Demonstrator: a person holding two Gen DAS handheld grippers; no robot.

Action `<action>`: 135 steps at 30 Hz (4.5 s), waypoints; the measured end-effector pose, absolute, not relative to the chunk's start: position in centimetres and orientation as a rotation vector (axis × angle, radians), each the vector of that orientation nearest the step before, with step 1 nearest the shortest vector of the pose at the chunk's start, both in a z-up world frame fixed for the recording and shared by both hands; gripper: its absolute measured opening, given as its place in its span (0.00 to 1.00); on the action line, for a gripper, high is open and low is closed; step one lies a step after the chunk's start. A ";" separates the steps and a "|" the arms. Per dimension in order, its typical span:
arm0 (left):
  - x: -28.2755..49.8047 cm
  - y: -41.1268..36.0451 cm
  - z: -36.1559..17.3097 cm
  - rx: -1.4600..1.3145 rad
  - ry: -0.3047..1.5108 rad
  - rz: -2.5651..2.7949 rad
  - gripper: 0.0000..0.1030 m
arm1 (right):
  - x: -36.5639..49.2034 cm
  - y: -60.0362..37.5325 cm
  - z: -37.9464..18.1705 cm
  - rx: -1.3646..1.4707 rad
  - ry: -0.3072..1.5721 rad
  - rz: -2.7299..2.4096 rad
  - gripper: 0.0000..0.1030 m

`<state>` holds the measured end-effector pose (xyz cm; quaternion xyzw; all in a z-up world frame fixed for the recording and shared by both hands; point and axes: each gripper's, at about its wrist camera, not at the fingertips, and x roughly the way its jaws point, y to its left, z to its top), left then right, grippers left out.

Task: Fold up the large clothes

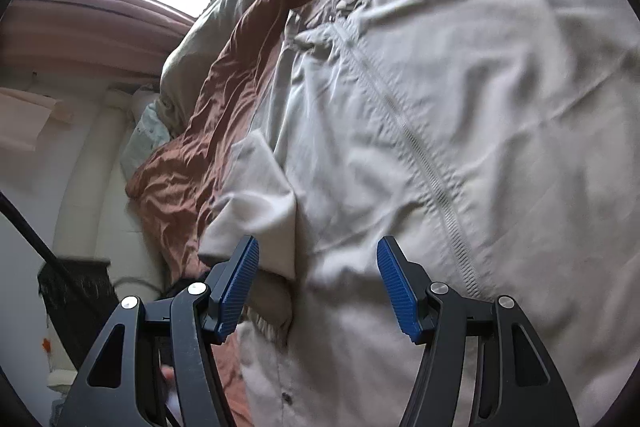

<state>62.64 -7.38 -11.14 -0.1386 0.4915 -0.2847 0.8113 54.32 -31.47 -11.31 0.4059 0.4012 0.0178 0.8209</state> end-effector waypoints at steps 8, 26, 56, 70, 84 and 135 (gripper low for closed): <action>58.6 -2.1 -8.4 -0.240 0.967 -0.458 0.72 | 54.9 -28.6 -10.9 0.777 0.822 0.078 0.58; 53.5 13.5 -12.1 -0.325 0.934 -0.074 0.66 | 60.8 -10.3 -13.5 0.100 0.969 0.315 0.58; 55.1 11.9 -14.0 -0.325 0.974 -0.064 0.66 | 62.3 -16.7 -11.9 0.328 0.904 0.239 0.23; 58.8 6.2 -14.9 -0.207 1.033 -0.098 0.66 | 57.6 -35.6 -10.1 0.642 0.721 0.119 0.23; 62.9 4.6 -20.7 -0.146 1.149 -0.025 0.61 | 56.6 -44.3 -12.7 0.936 0.739 -0.027 0.29; 61.4 -6.1 -13.3 -0.098 1.014 -0.155 0.55 | 44.2 -56.6 -12.4 0.839 0.567 -0.318 0.64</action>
